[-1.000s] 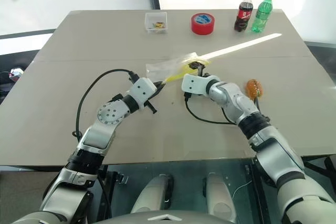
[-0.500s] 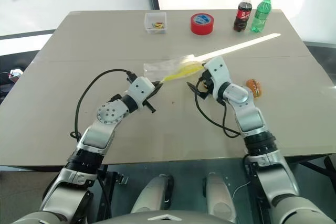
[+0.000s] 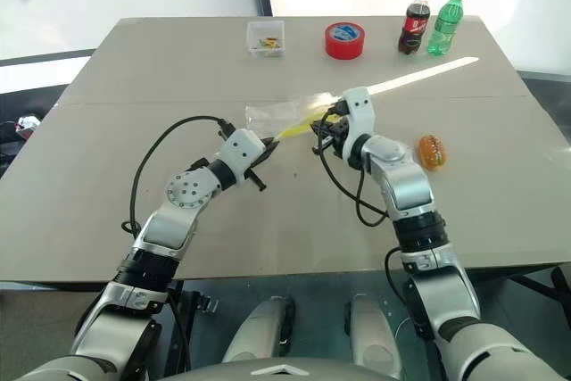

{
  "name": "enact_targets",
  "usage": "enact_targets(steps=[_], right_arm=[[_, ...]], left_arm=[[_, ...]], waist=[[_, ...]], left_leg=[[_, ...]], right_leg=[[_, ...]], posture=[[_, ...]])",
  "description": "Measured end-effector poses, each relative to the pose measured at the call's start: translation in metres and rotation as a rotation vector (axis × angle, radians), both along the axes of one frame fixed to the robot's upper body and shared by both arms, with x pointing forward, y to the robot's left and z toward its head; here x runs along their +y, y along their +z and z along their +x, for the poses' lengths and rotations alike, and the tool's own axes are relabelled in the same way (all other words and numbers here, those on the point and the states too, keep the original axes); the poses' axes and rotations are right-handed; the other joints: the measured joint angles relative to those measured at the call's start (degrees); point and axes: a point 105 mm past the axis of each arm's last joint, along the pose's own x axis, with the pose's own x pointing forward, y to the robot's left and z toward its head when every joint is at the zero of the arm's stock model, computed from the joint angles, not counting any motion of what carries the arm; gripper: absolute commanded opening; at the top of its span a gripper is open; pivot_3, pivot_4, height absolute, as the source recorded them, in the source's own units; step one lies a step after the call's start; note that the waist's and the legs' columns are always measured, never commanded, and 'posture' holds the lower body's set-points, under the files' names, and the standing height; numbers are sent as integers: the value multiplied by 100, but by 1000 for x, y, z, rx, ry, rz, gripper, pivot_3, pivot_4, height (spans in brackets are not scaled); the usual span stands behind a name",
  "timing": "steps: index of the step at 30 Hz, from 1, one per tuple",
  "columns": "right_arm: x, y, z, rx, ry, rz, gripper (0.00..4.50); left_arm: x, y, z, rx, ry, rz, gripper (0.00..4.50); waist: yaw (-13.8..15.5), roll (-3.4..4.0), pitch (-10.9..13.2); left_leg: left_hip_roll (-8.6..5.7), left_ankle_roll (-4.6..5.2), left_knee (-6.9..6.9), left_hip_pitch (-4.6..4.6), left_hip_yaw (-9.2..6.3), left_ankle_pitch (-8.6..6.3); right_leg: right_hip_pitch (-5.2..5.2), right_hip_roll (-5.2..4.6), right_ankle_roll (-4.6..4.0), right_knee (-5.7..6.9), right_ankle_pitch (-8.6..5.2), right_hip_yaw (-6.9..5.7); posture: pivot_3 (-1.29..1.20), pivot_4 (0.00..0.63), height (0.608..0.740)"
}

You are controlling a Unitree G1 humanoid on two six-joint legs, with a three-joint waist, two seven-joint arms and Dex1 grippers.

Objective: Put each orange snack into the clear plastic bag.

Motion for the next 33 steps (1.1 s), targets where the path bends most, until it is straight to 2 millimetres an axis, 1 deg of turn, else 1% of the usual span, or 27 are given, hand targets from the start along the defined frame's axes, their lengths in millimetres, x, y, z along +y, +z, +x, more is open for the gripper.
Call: enact_targets(steps=[5, 9, 18, 21, 23, 27, 29, 33], right_arm=[[9, -1, 11, -4, -12, -4, 87], [14, -3, 19, -18, -19, -33, 87], [34, -19, 13, -101, 90, -210, 87], [37, -17, 14, -205, 127, -328, 87], [37, -13, 15, -319, 157, -443, 87], [31, -11, 16, -562, 243, -756, 87], [27, -14, 16, -609, 271, -842, 87], [25, -21, 15, -647, 307, -929, 87]], left_arm=[[-5, 0, -1, -1, -18, -4, 0], [-10, 3, -1, -16, -41, -4, 0], [-13, 3, -3, -19, -61, 3, 0], [-14, 3, -3, -20, -65, 3, 0], [-14, 3, -4, -20, -68, 4, 0], [-16, 2, -4, -18, -74, 7, 0], [-16, 2, -4, -18, -75, 7, 0], [-19, 1, -5, -15, -83, 9, 0]], waist=[[-4, 0, 0], [-5, 0, 0], [-7, 0, 0], [-9, 0, 0], [-7, 1, 0], [-3, 1, 0], [-4, 1, 0], [-9, 1, 0]], left_leg=[[0, 0, 0, 1, 0, 0], [0, 0, -1, 0, 0, 0], [0, 0, -7, 0, 0, 0], [0, 0, -6, 0, 1, 0], [0, 0, -7, 0, 0, 0], [-1, -1, -8, 0, 1, 0], [-1, -1, -9, 0, 1, 0], [0, -1, -10, 0, 1, 0]], right_leg=[[0, 1, 0, 1, 0, 0], [-1, 1, 0, 0, 0, 0], [-2, 1, 0, -4, 0, 0], [-2, 1, 0, -4, 0, 0], [-3, 1, 0, -5, 0, 0], [-3, 0, 0, -7, 0, 0], [-3, 0, 0, -8, 0, 1], [-3, 0, 0, -7, 0, 1]], posture=[[0, 150, 740], [0, 150, 740], [0, 150, 740], [0, 150, 740], [0, 150, 740], [0, 150, 740], [0, 150, 740], [0, 150, 740]])
